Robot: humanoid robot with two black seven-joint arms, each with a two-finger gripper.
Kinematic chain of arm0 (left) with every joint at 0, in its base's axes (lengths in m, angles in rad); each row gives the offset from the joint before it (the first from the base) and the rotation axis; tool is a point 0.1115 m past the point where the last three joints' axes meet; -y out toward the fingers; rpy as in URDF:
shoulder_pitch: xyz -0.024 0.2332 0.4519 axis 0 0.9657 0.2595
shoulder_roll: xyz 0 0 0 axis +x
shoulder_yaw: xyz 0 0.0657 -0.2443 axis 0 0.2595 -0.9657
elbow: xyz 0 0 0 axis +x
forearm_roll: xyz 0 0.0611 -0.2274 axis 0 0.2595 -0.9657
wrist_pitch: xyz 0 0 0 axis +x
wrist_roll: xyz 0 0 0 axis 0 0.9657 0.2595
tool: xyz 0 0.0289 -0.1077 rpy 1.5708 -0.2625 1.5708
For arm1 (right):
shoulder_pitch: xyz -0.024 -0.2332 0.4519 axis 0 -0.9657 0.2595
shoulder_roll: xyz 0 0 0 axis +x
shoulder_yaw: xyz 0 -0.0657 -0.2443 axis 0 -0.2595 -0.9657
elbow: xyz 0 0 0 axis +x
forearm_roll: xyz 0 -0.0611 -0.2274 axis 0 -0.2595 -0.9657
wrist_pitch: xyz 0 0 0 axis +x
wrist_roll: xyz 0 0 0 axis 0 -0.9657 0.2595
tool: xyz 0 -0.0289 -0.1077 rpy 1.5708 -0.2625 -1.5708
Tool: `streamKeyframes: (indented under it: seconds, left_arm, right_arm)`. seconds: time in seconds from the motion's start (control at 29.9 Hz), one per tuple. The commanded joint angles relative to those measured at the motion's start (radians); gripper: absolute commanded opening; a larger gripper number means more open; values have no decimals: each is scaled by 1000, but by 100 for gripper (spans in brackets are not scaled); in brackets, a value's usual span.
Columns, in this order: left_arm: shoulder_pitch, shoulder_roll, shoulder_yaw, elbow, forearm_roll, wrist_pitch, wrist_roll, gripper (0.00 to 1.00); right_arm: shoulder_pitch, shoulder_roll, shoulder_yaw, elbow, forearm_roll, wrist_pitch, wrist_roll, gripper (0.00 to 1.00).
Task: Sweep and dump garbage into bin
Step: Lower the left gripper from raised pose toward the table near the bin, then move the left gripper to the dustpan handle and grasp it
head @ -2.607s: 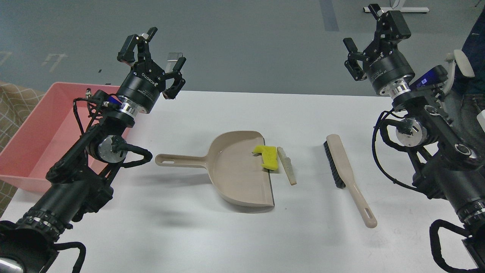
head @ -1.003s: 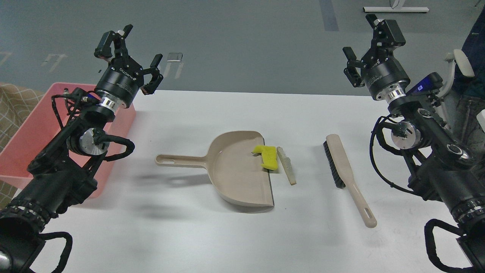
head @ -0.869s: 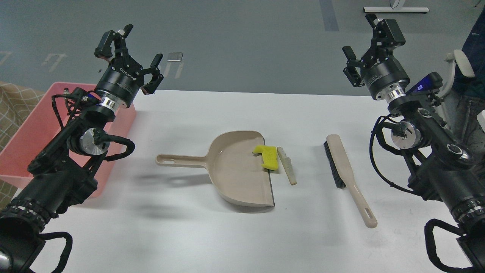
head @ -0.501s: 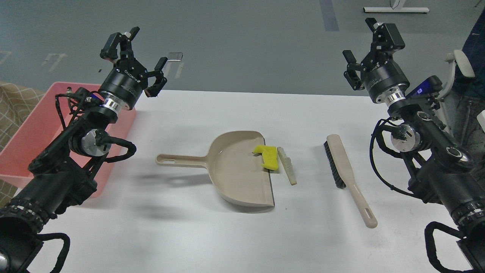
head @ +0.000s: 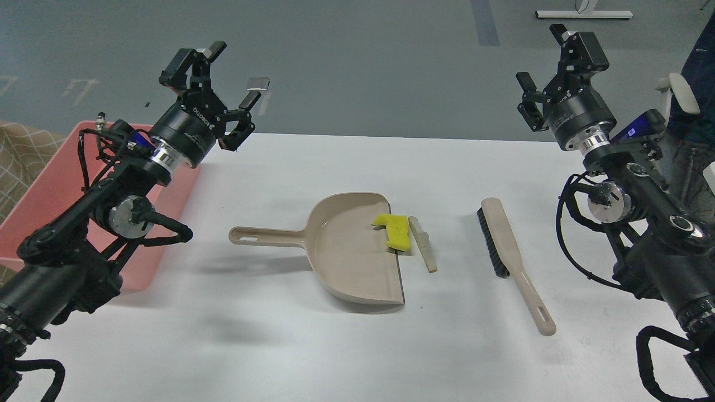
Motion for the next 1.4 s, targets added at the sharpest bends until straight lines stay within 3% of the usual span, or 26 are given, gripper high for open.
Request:
streamKeyframes:
  seconds: [0.0, 0.2, 0.4, 0.94, 1.2, 1.37]
  left_arm:
    - [59, 32, -10, -99, -38, 24, 58, 99]
    - [176, 57, -63, -243, -58, 41, 46, 98]
    - [241, 85, -94, -305, -58, 55, 23, 98]
    - [483, 429, -110, -664, -42, 155, 34, 99]
    - [572, 507, -100, -710, 76, 189, 32, 99]
    - [652, 502, -91, -710, 322, 198, 23, 99]
  right_arm:
    - [-2, -7, 0, -1, 0, -3, -1, 100]
    - [-7, -19, 0, 5, 0, 1, 1, 100]
    - [-7, -13, 1, 4, 0, -2, 1, 100]
    - [-10, -24, 1, 2, 0, -6, 1, 100]
    - [-10, -44, -2, 1, 0, -5, 1, 100]
    - [-10, -59, -2, -1, 0, -5, 1, 100]
